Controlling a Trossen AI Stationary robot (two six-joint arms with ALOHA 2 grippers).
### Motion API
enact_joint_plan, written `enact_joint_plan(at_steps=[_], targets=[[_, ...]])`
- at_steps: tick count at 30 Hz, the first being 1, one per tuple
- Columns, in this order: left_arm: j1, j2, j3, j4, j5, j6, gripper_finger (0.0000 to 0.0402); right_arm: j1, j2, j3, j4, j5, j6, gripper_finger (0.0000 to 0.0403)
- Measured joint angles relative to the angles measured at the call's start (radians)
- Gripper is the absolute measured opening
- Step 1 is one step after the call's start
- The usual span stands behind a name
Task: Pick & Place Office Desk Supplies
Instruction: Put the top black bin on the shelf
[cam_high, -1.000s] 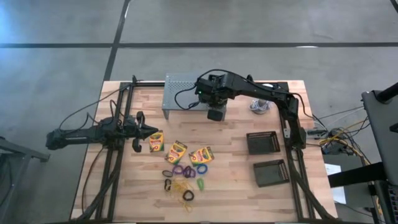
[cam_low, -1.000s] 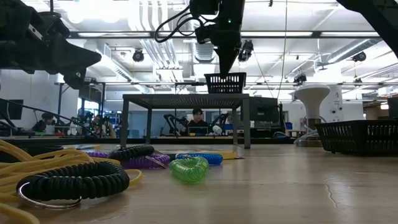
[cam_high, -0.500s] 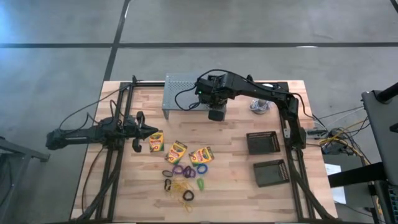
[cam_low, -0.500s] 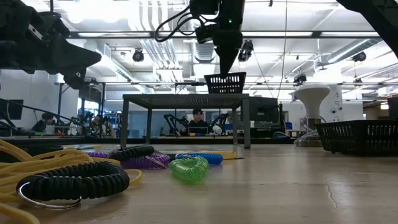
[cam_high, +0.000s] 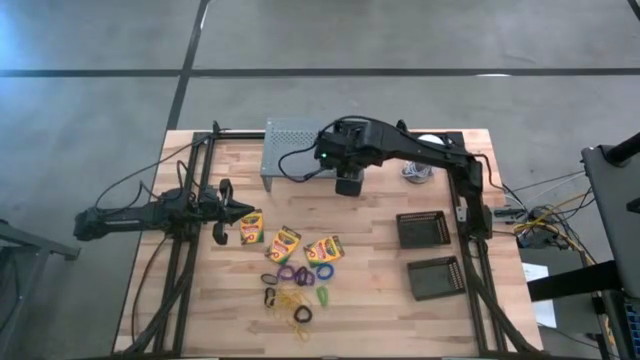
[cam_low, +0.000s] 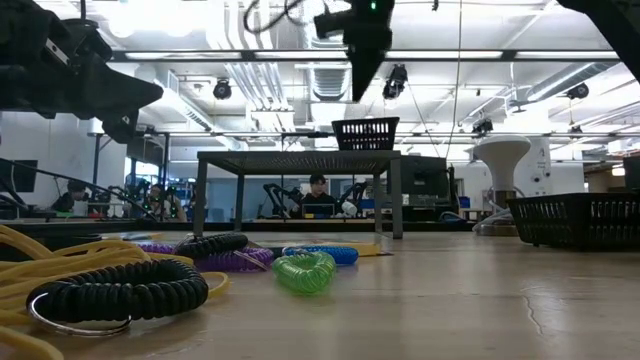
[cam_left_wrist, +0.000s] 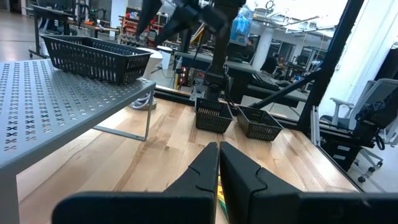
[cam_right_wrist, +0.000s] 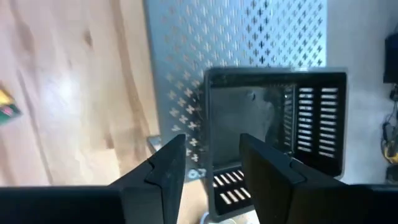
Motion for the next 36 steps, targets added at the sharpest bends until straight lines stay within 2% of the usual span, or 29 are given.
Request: enact_joint_plan(at_steps=[4,8,12,16,19,23,29,36], targets=[[0.000,0.000,0.000,0.000,0.000,0.000,0.0021,0.055,-0.008,0.012,-0.081,-0.073,0.088,0.0154],[0.000,0.000,0.000,0.000,0.000,0.000,0.0021,0.142,-0.039,-0.050,-0.130,-0.183,0.275,0.0155],[0.000,0.000,0.000,0.000,0.000,0.000,0.0021,0.240,-0.096,-0.190,-0.129,-0.203,0.541,0.0155],[0.000,0.000,0.000,0.000,0.000,0.000,0.0021,0.303,-0.183,-0.402,-0.122,-0.254,0.851,0.0155],[0.000,0.000,0.000,0.000,0.000,0.000,0.0021,0.329,-0.250,-0.575,-0.073,-0.267,1.011,0.0155],[0.000,0.000,0.000,0.000,0.000,0.000,0.0021,0.325,-0.361,-0.797,0.095,-0.265,1.145,0.0155],[0.000,0.000,0.000,-0.001,0.000,0.000,0.0021,0.268,-0.514,-1.104,0.388,-0.281,1.224,0.0158],[0.000,0.000,0.000,0.000,0.000,0.000,0.0021,0.246,-0.583,-1.288,0.442,-0.298,1.318,0.0199]])
